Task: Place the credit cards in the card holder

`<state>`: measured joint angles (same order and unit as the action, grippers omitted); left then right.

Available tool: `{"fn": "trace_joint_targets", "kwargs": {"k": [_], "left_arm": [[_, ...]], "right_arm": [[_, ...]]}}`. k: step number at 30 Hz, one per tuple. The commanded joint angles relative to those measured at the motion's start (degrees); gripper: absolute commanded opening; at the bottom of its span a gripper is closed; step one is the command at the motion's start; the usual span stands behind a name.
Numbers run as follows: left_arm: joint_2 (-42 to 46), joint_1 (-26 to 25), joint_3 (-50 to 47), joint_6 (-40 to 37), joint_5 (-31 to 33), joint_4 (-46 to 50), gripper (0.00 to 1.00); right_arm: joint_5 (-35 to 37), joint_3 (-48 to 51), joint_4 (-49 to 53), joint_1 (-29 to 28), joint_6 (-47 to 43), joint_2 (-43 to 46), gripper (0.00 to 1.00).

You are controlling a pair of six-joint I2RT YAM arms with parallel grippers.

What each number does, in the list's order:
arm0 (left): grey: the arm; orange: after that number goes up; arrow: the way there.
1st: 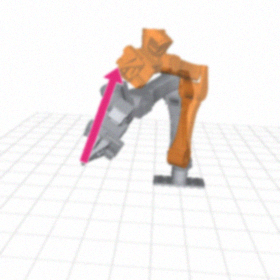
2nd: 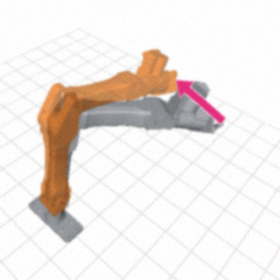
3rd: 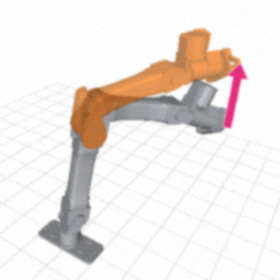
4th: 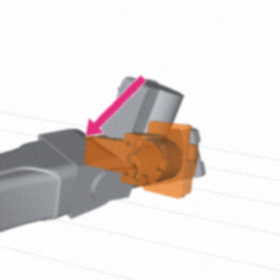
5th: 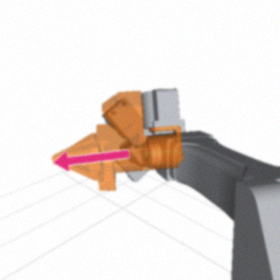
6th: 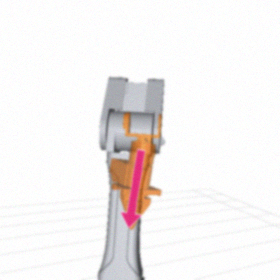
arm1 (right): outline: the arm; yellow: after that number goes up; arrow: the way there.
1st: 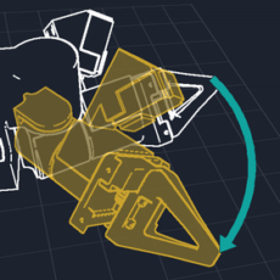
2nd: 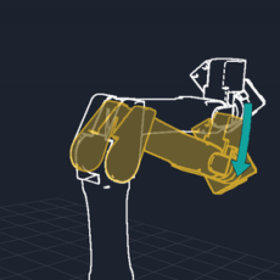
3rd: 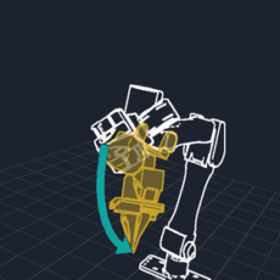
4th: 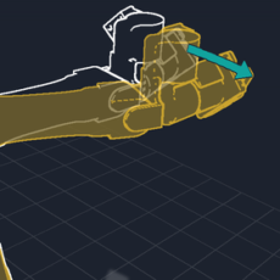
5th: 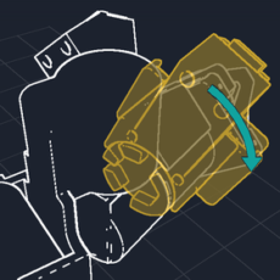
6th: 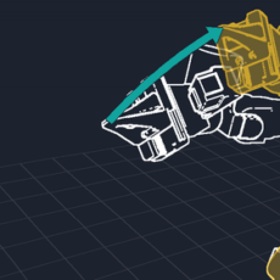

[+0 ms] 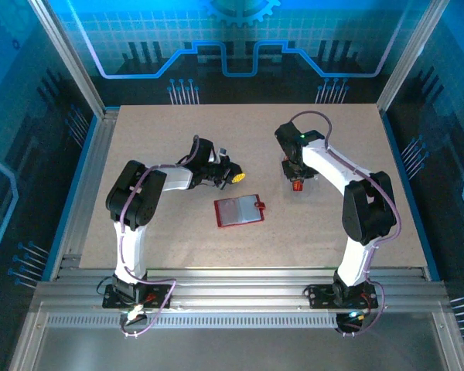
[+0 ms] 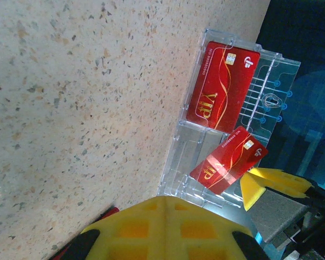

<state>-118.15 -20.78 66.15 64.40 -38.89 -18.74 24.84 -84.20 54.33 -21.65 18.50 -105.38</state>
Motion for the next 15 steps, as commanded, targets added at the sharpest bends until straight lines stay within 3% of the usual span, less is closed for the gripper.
{"fn": "trace_joint_targets", "kwargs": {"k": [1,15], "left_arm": [[0.6,0.1,-1.0,-0.7,-1.7,0.4,0.06],[0.8,0.1,-1.3,-0.6,-1.8,0.0,0.06]], "right_arm": [[-0.7,0.9,-0.4,1.4,0.8,1.0,0.29],[-8.4,3.6,-2.9,4.2,1.1,1.7,0.3]]}}
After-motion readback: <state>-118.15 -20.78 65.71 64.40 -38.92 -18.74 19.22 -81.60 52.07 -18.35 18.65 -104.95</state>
